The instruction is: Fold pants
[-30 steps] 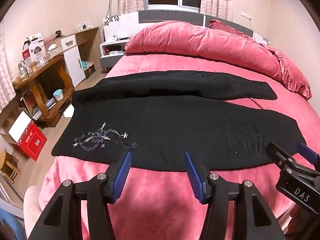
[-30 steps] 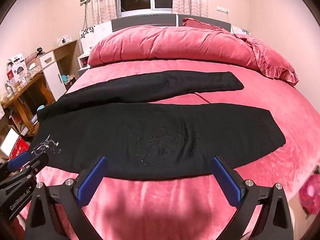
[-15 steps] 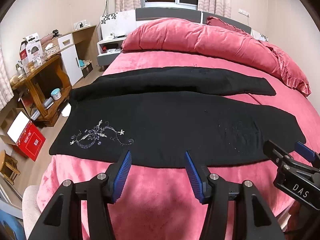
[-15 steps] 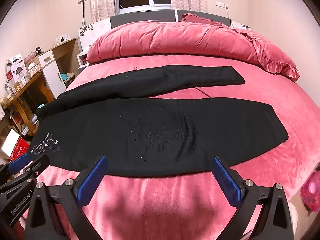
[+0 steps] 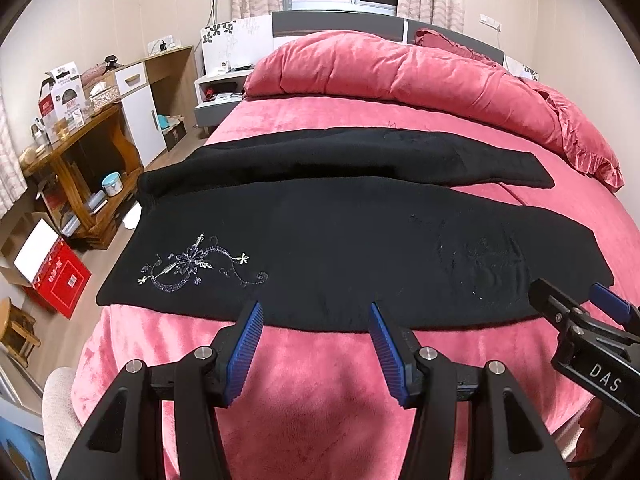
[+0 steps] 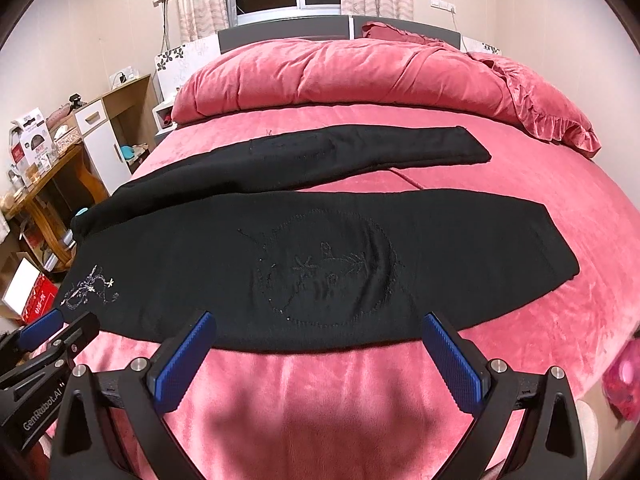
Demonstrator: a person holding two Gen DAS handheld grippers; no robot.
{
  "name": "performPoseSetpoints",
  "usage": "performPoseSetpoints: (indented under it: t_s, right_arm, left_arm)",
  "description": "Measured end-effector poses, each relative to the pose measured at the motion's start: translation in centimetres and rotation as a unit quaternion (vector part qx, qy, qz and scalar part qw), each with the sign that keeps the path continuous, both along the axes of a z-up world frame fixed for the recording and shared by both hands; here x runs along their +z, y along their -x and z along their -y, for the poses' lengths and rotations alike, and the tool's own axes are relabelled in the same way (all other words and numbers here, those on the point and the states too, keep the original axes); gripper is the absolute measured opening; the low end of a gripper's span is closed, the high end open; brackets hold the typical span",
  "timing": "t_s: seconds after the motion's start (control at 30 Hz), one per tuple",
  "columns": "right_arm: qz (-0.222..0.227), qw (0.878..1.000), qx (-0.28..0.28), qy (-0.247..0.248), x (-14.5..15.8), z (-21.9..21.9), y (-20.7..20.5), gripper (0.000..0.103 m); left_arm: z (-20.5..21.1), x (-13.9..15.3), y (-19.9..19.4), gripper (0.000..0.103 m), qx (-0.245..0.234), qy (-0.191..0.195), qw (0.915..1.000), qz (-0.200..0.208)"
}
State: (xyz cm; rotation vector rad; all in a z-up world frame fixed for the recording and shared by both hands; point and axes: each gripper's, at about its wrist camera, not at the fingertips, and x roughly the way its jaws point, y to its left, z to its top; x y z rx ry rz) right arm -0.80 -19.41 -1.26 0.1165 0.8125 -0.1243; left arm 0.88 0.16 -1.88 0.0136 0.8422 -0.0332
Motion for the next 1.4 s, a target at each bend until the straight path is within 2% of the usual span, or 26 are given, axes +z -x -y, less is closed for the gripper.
performPoseSetpoints:
  t_s: [0.53,1.1,1.17,1.27,1.4]
  right_arm:
    - [-0.004,1.000,-0.001,-0.003,-0.3,0.1,-0.2,0.103]
    - [0.002,1.000,-0.001,-0.005,-0.5,0.9,-0.3,0.103]
    - [0.003,1.000,0.003,-0.019,-0.7,1.4,-0.4,0.103]
    - [0.003,0.999,0.014,-0.032,-1.0,2.0,-0.6,0.103]
    - [-0.020,1.000,-0.004,-0.021,-1.5,3.5,-1.0,0.103]
  left_arm:
    - [-0.2,-0.3,-0.1,0.056,-0.003,0.006,0.9999,-0.012]
    - [-1.2,-1.0,-1.0,0.056,0.017,0.018,0.9992,-0.031]
    - [-1.6,-1.1,-1.2,0.056,0.021,0.026,0.9987,-0.038]
    - [-2.6,-1.7,-1.8,0.056,0.013,0.064,0.9963,-0.056]
    - [-5.4,-2.9,-2.4,0.056,0.015,0.162,0.9845,-0.065]
